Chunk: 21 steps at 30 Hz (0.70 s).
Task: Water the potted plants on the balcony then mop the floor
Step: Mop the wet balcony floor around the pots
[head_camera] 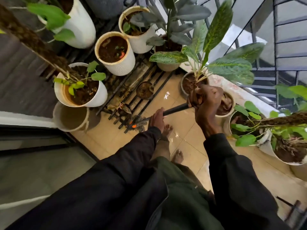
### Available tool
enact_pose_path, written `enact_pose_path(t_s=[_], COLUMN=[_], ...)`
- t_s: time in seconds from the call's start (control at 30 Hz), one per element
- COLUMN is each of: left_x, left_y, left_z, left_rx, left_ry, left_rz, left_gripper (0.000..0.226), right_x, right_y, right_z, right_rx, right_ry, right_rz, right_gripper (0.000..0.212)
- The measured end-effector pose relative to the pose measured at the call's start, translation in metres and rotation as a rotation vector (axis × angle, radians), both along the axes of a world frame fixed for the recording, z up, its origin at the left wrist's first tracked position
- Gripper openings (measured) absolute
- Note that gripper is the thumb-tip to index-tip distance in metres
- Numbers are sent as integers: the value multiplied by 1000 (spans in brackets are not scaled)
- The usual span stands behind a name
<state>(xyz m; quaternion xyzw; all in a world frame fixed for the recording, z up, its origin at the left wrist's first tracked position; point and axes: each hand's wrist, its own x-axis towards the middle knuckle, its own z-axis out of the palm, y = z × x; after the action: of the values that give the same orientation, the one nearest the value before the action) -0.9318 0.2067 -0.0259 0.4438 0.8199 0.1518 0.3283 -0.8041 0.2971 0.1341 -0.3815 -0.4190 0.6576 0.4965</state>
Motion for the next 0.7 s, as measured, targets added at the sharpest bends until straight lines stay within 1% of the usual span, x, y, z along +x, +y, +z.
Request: enact_pose_path(t_s=[0.07,0.17,0.27,0.33,0.43,0.5,0.57,0.7], left_x=[4,8,13,16,23,27,31,34], left_y=[-9,-15,-8,-2,0,-11,-30,-74], left_z=[8,18,27,33,32,24,12,-1], left_rx=[41,138,237,276,262,229,166,85], left_ry=[0,6,-1,-28,-64,-106,-120,-100], left_rz=[20,66,150,194,162,164,174,175], left_gripper=[43,38,30,25,21,27,31,29], right_x=[2,-1,-8,-11,-13,-13,-12,-4], right_y=[-9,-21,-27,-29,-32,-36,-42,-59], right_z=[10,32,58,70,71,64,54,36], right_rx=[55,151,242,267,255,226,187,90], right_ry=[-12,6,40,36,-45,-90,-107,-85], right_rz=[17,49,77,90,81,81,112,190], right_gripper=[41,49,52,53,52,52,51,49])
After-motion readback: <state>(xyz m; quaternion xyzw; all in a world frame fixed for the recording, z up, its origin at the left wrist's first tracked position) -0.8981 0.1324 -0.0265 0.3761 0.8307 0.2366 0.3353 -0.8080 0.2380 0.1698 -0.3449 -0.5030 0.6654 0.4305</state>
